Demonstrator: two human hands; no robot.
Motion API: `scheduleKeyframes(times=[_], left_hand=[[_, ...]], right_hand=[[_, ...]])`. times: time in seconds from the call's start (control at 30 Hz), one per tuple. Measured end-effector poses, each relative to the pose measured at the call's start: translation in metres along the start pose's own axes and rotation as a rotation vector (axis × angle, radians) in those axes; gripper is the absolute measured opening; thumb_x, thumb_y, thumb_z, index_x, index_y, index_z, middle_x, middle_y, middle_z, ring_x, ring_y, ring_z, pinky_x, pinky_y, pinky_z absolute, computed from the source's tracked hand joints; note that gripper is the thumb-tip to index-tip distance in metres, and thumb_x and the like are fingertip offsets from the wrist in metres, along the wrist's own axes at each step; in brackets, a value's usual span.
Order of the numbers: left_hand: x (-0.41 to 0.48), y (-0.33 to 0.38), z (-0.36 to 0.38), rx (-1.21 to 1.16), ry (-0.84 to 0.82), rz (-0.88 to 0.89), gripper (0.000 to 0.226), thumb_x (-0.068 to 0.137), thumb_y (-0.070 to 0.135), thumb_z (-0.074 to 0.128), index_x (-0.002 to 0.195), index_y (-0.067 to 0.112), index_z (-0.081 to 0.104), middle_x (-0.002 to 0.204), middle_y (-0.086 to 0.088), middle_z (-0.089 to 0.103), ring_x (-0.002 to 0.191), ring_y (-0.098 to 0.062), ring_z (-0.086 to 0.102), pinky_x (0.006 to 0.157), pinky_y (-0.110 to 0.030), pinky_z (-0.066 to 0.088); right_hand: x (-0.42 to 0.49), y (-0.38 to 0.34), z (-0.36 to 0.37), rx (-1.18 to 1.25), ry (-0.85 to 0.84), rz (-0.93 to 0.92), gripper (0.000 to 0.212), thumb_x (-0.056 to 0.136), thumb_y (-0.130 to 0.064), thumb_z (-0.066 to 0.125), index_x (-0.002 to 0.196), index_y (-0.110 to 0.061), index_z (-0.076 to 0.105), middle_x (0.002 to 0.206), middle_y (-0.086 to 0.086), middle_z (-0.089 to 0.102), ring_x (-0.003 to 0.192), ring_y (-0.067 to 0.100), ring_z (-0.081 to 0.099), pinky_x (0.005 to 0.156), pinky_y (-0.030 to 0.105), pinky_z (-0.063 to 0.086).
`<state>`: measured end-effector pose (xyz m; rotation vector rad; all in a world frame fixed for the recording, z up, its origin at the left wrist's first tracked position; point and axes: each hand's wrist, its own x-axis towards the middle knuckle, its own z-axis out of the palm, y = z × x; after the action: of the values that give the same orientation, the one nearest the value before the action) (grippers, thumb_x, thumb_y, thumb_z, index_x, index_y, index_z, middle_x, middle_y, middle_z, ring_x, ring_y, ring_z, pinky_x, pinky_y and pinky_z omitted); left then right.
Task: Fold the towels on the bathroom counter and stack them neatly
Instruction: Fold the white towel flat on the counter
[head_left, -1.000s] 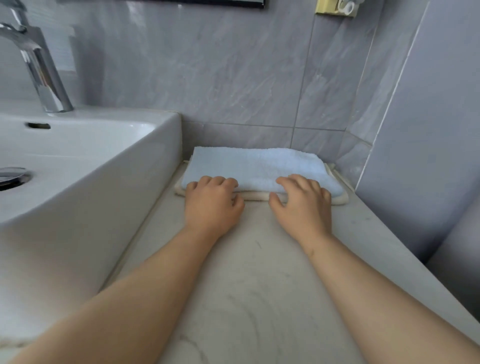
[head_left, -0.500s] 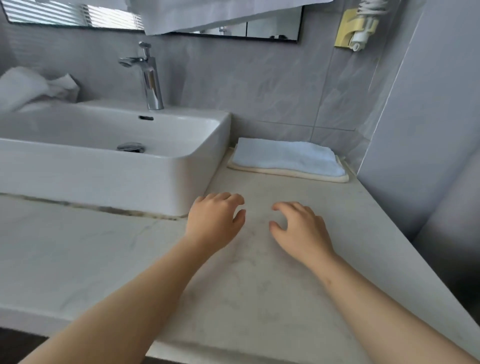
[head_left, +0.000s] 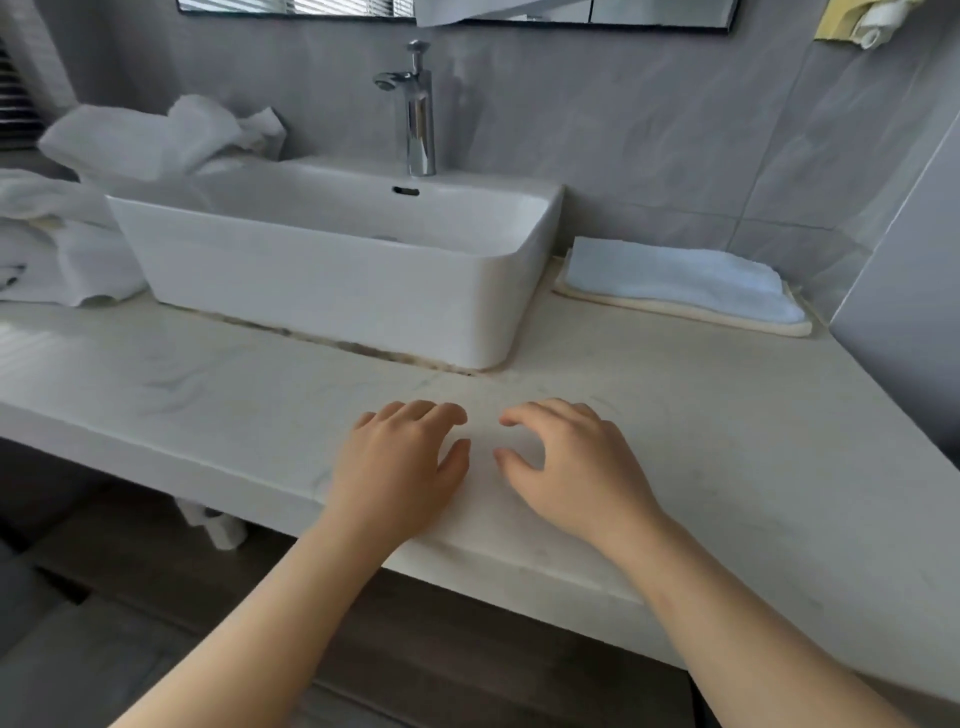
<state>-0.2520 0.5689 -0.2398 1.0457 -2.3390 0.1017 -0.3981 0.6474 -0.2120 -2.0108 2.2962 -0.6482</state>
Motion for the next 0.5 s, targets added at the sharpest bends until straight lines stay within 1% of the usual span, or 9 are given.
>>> scheduleKeyframes(times=[0.07,0.17,0.27,0.33,0.43,0.5], left_hand=[[0.000,-0.011,0.002,-0.036,-0.001,-0.033,0.035,0.079,0.038,0.041,0.090,0.020,0.070,0.082,0.004,0.072,0.068,-0.023,0.068,0.061,-0.032,0.050],[0.005,-0.023,0.002,-0.076,-0.027,-0.111,0.036,0.080,0.037,0.041,0.091,0.020,0.070,0.085,0.004,0.072,0.071,-0.023,0.068,0.063,-0.032,0.050],[0.013,-0.034,-0.003,-0.068,-0.056,-0.156,0.035,0.080,0.036,0.042,0.091,0.020,0.070,0.086,0.006,0.072,0.073,-0.020,0.069,0.062,-0.031,0.049],[0.020,-0.043,-0.009,-0.066,-0.085,-0.188,0.035,0.081,0.037,0.042,0.092,0.020,0.070,0.088,0.005,0.072,0.075,-0.020,0.069,0.063,-0.031,0.050],[0.025,-0.053,-0.025,-0.059,-0.139,-0.251,0.037,0.082,0.038,0.042,0.095,0.018,0.070,0.089,0.004,0.072,0.077,-0.020,0.069,0.064,-0.031,0.051],[0.027,-0.056,-0.039,-0.064,-0.162,-0.287,0.038,0.082,0.038,0.042,0.095,0.017,0.071,0.089,0.004,0.072,0.076,-0.021,0.069,0.064,-0.031,0.051]], right_hand=[[0.012,-0.006,0.006,0.024,-0.018,-0.015,0.037,0.090,-0.041,0.050,0.124,-0.030,0.054,0.129,-0.014,0.052,0.121,0.012,0.043,0.100,0.027,0.032],[0.032,-0.015,0.014,0.073,-0.057,-0.034,0.044,0.084,-0.050,0.042,0.120,-0.030,0.058,0.124,-0.015,0.056,0.117,0.012,0.047,0.097,0.026,0.033],[0.051,-0.025,0.019,0.110,-0.129,-0.055,0.051,0.078,-0.050,0.037,0.120,-0.029,0.059,0.123,-0.015,0.057,0.116,0.010,0.048,0.097,0.026,0.034],[0.063,-0.031,0.018,0.123,-0.194,-0.068,0.049,0.082,-0.049,0.038,0.122,-0.029,0.058,0.125,-0.015,0.055,0.119,0.010,0.047,0.099,0.026,0.034],[0.076,-0.040,0.010,0.142,-0.279,-0.086,0.038,0.092,-0.043,0.047,0.127,-0.029,0.053,0.132,-0.016,0.050,0.125,0.007,0.041,0.104,0.024,0.030],[0.084,-0.049,0.003,0.154,-0.320,-0.099,0.037,0.093,-0.040,0.048,0.128,-0.029,0.052,0.133,-0.015,0.050,0.125,0.006,0.040,0.105,0.024,0.030]])
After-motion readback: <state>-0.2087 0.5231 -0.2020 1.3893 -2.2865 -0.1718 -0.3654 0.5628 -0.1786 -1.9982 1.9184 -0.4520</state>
